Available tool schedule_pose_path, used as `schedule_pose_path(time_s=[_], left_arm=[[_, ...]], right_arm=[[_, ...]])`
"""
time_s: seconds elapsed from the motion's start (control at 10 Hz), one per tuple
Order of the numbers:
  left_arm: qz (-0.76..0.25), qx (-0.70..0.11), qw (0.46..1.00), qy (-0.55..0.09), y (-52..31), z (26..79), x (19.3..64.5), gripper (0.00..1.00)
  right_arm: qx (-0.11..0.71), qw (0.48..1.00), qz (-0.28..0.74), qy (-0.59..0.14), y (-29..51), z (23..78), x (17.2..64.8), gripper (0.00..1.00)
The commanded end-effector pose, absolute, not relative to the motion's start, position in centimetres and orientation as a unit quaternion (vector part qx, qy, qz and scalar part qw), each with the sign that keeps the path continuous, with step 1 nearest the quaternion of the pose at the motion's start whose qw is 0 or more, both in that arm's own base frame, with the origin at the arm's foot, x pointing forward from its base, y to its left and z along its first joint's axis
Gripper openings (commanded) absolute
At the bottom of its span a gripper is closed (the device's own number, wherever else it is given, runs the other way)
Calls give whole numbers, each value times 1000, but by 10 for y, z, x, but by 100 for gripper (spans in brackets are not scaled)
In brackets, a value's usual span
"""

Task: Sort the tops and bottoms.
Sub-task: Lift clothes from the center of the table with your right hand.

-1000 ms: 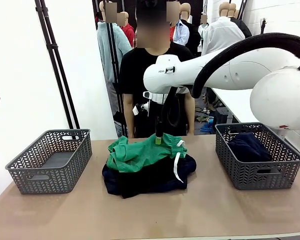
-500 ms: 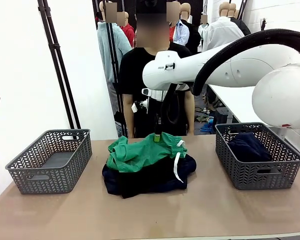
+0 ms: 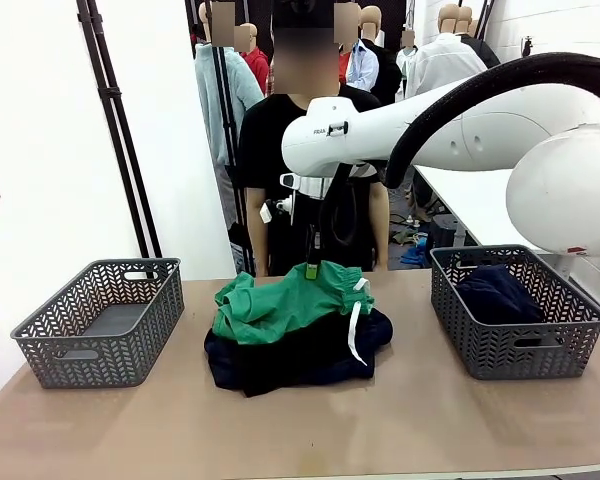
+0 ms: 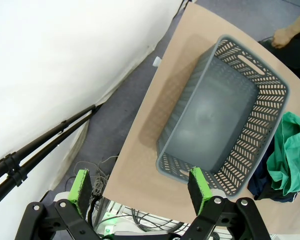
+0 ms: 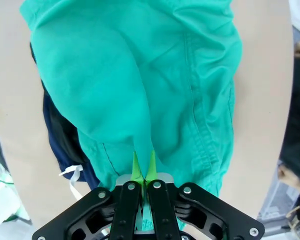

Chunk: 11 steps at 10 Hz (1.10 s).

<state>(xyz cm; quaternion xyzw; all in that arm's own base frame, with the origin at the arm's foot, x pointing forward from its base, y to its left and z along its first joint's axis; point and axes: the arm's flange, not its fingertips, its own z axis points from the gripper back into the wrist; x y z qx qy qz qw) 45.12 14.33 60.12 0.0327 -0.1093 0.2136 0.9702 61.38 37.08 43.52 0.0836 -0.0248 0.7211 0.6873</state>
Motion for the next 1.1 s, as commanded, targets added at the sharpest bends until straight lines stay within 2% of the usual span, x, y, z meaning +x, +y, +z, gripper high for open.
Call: schedule_pose_path(time_s=[0.0,0.2,0.3,0.5,1.0], left_arm=[[222,32,968,-112,143,602,451,100],[222,32,968,-112,143,602,451,100],[222,32,968,-112,143,602,451,100],[222,32,968,-112,143,602,451,100],[222,32,968,-112,143,602,451,100]], right_arm=[[57,679,732,-14,366,452,601,0],[32,685,727,-39,353,492,587,0],[10,680,730,-70,342,531,570,0],[-48,704,692,-153,334,621,529,0],[-85,751,605,-251,306,801,446,0]])
